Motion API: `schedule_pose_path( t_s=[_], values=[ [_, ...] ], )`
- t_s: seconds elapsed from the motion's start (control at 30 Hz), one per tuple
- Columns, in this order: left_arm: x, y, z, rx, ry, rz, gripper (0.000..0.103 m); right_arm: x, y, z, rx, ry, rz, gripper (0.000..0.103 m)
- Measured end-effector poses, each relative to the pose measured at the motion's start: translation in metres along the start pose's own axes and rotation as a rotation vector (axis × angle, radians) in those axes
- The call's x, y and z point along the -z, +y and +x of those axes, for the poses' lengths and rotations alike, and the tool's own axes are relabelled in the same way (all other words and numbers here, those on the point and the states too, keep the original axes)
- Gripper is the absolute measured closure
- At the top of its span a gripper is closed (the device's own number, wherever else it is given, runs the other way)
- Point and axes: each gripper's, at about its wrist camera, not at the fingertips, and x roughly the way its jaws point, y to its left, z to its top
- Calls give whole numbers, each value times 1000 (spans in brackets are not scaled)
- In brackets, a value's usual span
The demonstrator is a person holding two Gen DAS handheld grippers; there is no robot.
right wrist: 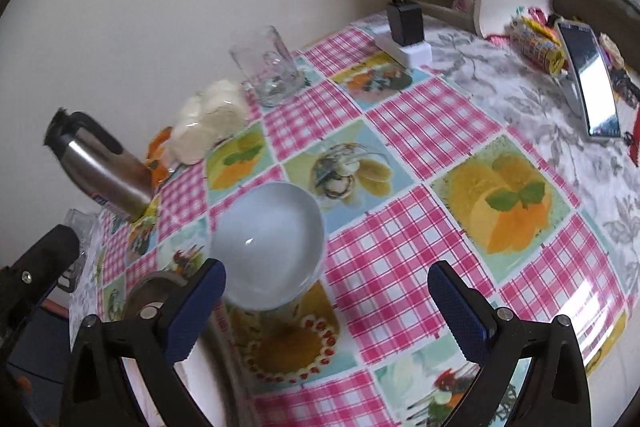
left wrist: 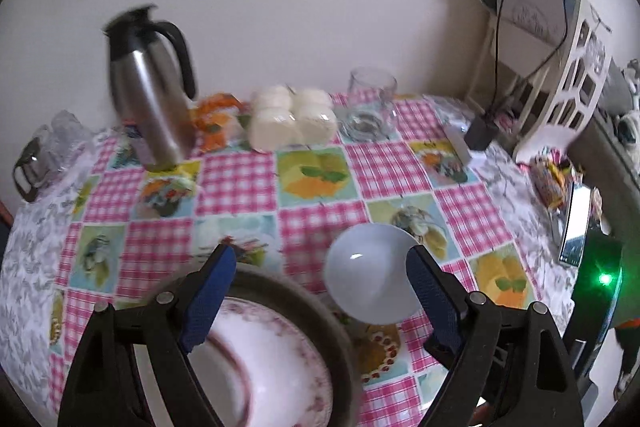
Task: Organize plates and bowls
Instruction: 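Move the right tool to the rim of the white round bowl, then close the right tool on the white round bowl's rim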
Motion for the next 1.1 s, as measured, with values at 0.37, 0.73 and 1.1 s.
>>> schedule_pose_path(
  t_s=[0.37,0.73,1.1],
  values=[
    [2,-18,71,-25,90,22,23,-5,-18,52,-15,80,35,11],
    [9,-11,109,-25,154,-1,34,-9,-14,74,-45,109,39,54],
    [16,-12,123,-1,199,-7,62,-13,-28,72,-114,91,98,85]
  ],
)
